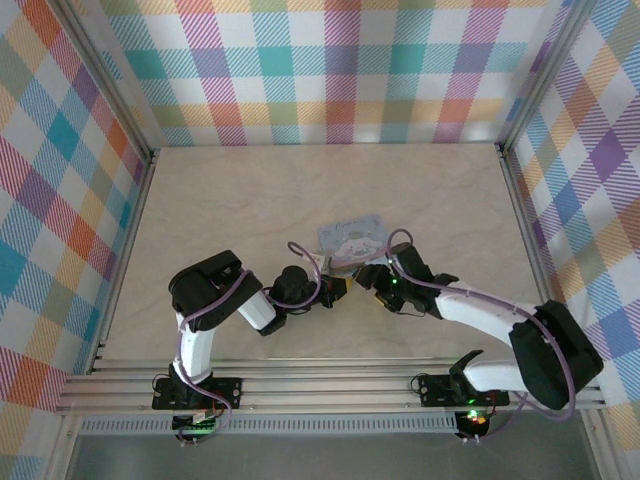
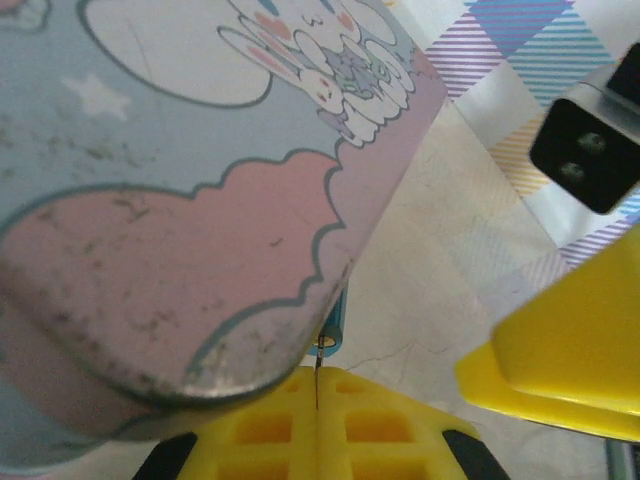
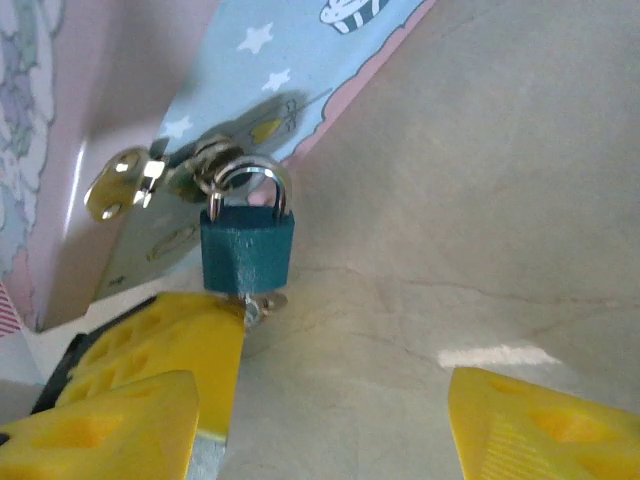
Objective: Unlock a padlock with a key
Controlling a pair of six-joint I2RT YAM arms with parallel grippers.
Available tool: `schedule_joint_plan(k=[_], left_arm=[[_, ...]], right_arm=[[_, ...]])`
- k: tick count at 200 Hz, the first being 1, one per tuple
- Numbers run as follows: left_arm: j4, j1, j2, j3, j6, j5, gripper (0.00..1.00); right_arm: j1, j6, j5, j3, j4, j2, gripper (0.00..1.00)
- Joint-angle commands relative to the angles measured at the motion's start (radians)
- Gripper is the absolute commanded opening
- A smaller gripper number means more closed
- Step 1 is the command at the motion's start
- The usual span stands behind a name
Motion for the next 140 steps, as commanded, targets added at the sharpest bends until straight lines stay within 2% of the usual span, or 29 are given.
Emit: schedule_joint_plan(k=[1, 140], left_arm=[[0.069, 0.01, 0.007, -0.018, -0.051, 0.025, 0.0], [0.095, 0.012, 0.008, -0.025, -0.092, 0.027, 0.0]], right_arm=[[-0.007, 0.03, -0.001, 0.025, 0.096, 0.049, 0.67], [-0.02, 0.019, -0.016, 0.096, 0.159, 0.183, 0.62]])
